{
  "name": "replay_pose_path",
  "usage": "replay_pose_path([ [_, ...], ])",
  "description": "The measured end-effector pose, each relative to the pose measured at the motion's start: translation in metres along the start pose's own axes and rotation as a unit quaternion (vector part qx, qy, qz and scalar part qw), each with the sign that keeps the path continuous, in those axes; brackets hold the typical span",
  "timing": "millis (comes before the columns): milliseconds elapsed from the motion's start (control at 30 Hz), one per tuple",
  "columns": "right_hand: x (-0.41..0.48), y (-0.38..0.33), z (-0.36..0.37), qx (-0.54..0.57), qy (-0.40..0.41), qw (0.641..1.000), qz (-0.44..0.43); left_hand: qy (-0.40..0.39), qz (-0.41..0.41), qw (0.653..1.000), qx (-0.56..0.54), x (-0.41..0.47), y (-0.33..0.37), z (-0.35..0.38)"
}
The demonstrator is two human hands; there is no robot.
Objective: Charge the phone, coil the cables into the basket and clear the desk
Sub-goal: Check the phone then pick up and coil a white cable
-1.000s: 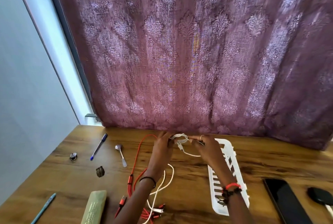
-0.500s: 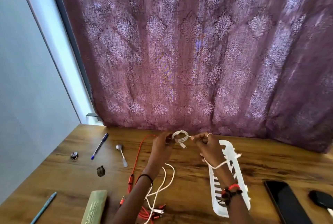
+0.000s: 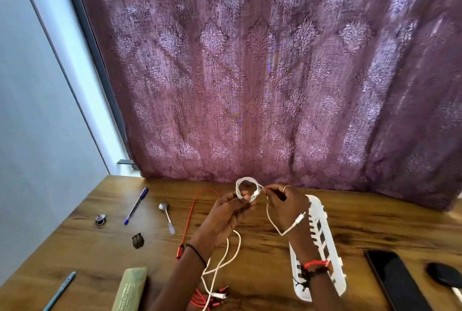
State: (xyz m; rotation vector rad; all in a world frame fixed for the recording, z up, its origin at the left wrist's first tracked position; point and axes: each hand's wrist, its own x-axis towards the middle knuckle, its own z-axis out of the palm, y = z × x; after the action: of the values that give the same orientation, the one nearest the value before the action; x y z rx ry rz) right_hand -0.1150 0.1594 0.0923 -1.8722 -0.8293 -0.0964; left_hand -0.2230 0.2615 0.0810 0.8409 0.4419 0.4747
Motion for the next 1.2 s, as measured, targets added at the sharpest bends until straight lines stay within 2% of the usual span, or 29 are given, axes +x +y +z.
replay_pose_path([
  [133,-0.004,-0.006,0.008,-0.022,0.040,0.999,-0.001,-0.019,0.022,0.999,-0.033,-0.001,-0.001,0.006],
  [200,-0.005,-0.010,0.009,-0.008,0.030,0.999,0.009,-0.013,0.049,0.998,-0.034,-0.002,-0.001,0.006],
  [400,-0.005,-0.013,0.012,0.022,-0.118,0.992,0.049,0.013,0.090,0.995,0.040,-0.001,-0.003,0.007],
  [500,-0.004,-0.012,0.013,0.009,-0.065,0.994,0.092,-0.008,0.095,0.994,0.056,-0.003,-0.006,0.013],
  [667,-0.005,-0.011,0.011,0.016,-0.024,0.995,0.092,-0.024,0.072,0.996,0.042,-0.005,-0.010,0.018],
  [833,-0.007,-0.006,0.011,0.040,-0.035,0.990,0.132,0.033,0.075,0.985,0.149,0.000,-0.015,0.017],
  [933,-0.006,-0.003,0.012,0.042,-0.027,0.989,0.139,0.077,0.120,0.939,0.313,0.002,-0.015,0.012],
  [1000,-0.005,-0.004,0.012,0.045,-0.022,0.990,0.131,0.070,0.133,0.912,0.382,0.001,-0.015,0.010],
  [1200,-0.007,-0.002,0.012,0.044,-0.041,0.994,0.091,0.082,0.116,0.915,0.378,0.000,-0.015,0.006],
])
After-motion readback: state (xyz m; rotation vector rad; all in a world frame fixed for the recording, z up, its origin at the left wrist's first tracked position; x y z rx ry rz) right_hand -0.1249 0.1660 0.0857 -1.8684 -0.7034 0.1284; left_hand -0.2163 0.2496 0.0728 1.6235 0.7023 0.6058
